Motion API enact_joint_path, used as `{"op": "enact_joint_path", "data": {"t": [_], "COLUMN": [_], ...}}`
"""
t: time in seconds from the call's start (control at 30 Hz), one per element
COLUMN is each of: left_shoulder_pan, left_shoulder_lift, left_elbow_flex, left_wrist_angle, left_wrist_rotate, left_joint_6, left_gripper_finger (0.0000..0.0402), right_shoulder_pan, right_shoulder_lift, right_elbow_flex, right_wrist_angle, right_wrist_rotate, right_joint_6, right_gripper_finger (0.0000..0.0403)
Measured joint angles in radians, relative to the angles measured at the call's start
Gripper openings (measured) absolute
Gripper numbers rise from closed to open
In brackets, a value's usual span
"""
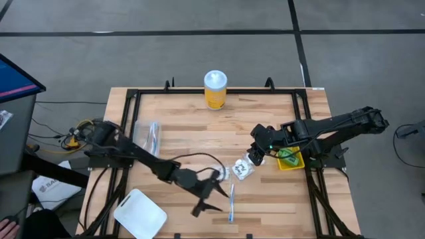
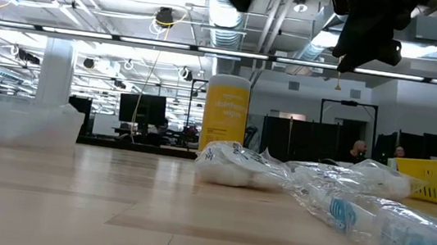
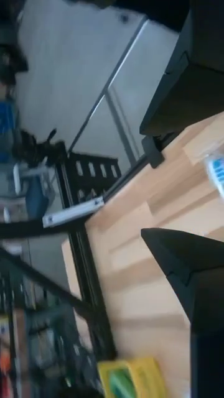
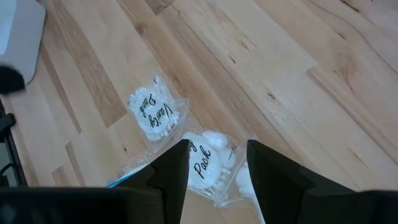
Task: Pick & Place Travel size toiletries
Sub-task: Put the blue toothbrush into the transparent bin
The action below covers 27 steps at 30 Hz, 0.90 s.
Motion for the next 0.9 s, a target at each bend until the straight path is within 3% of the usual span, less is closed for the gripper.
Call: {"op": "enact_joint_path", "data": {"t": [0.23, 0.43, 0.7, 0.9], "left_shoulder_pan": [0.059, 0.098, 0.123, 0.117], "left_shoulder_lift": [0.128, 0.248, 0.418, 0.449], "left_elbow_flex": [0.112, 0.188, 0.270, 0.290], "left_wrist_angle": [-0.011, -0.016, -0.030, -0.144], "left_wrist_rotate": [0.225, 0.357, 0.357, 0.210], "left_joint_6": [0.145, 0.241, 0.255, 0.171], "left_gripper_finger": [0.0250, 0.0250, 0.0250, 0.0250], "right_shoulder_pan": [0.002, 0.003, 0.003, 0.003], "right_shoulder_lift": [0.000, 0.000, 0.000, 0.000], "right_elbow_flex": [0.000, 0.000, 0.000, 0.000], "right_wrist_angle": [0.000, 0.000, 0.000, -0.001], "right_wrist_rotate": [0.000, 0.000, 0.000, 0.000], "right_joint_6": [0.000, 0.000, 0.000, -0.003], "right_gripper_finger": [0.0154, 0.0154, 0.0154, 0.0154]}}
